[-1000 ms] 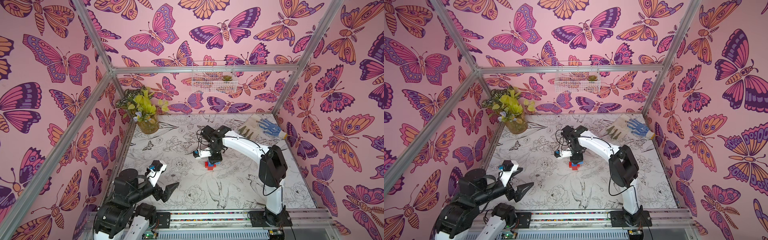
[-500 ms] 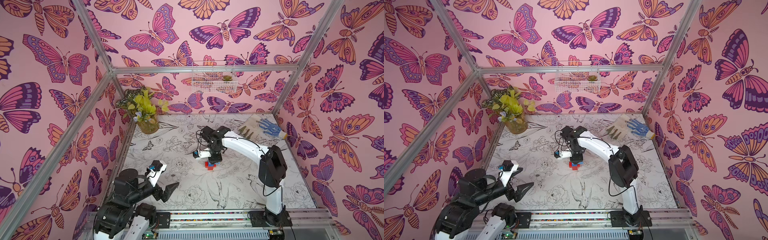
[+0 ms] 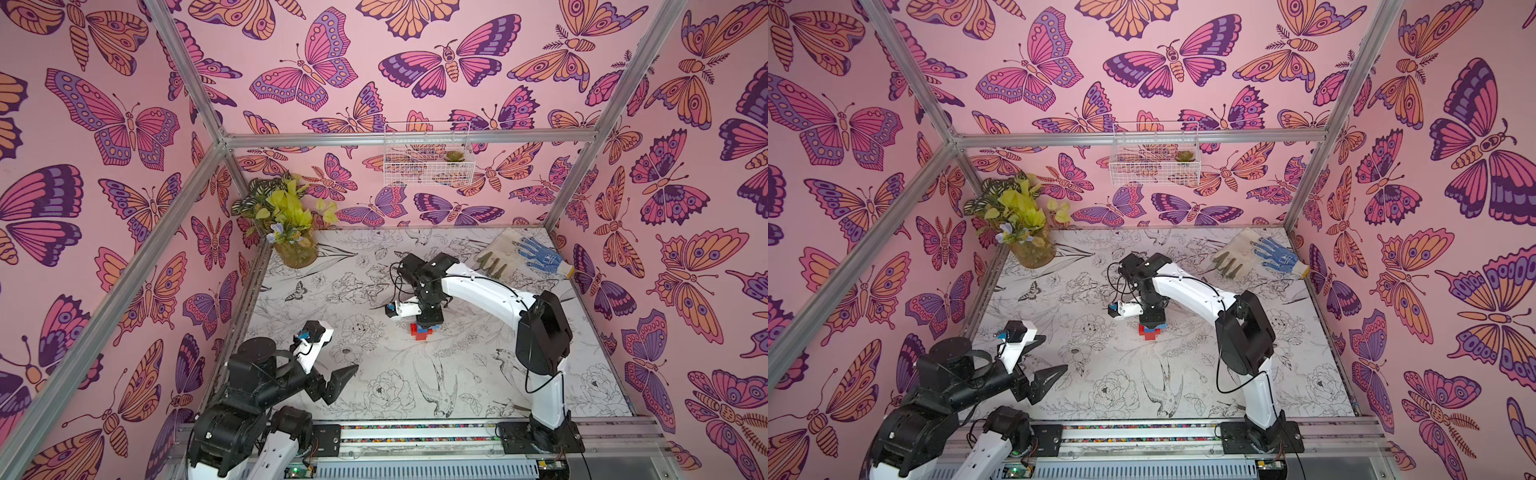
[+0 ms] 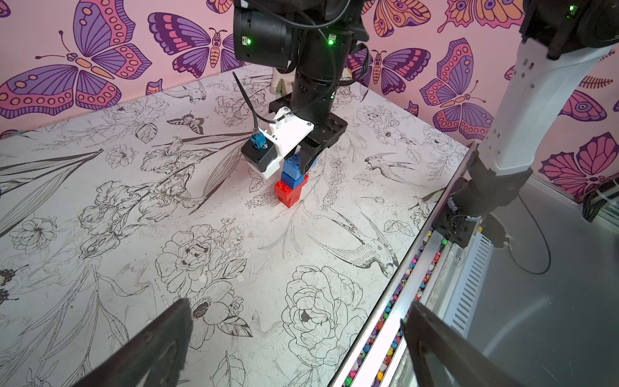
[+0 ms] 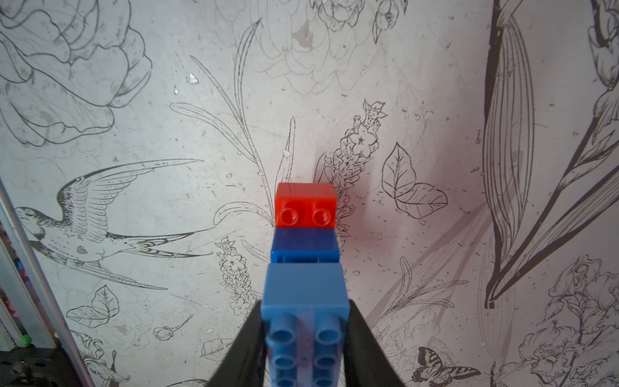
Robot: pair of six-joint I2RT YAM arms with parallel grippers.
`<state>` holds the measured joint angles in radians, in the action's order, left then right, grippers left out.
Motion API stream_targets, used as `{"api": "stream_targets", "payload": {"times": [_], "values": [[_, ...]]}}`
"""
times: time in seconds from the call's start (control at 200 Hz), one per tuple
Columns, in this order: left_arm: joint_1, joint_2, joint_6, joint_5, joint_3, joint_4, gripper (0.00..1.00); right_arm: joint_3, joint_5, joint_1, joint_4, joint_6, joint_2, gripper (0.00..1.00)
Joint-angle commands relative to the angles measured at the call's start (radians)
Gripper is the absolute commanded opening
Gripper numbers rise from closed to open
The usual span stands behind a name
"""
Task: Assemble the letter f with lego
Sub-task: Assemble the lego brick with the lego brick.
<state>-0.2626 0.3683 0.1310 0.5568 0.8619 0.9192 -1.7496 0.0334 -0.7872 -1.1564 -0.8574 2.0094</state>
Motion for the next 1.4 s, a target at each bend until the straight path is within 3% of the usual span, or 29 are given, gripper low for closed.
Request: {"api": "stream_targets", "payload": {"times": [0.0, 1.397], "values": [[-0.005, -0.009, 0.012, 0.002, 0.008, 0.017, 1.0, -0.001, -0.018, -0.01, -0.035, 0.02, 0.044, 0.16], [-0.006, -0.012, 0.012, 0.003, 0.008, 0.017, 1.0, -0.058, -0.113, -0.068, -0.085, 0.06, 0.117, 0.2]]}}
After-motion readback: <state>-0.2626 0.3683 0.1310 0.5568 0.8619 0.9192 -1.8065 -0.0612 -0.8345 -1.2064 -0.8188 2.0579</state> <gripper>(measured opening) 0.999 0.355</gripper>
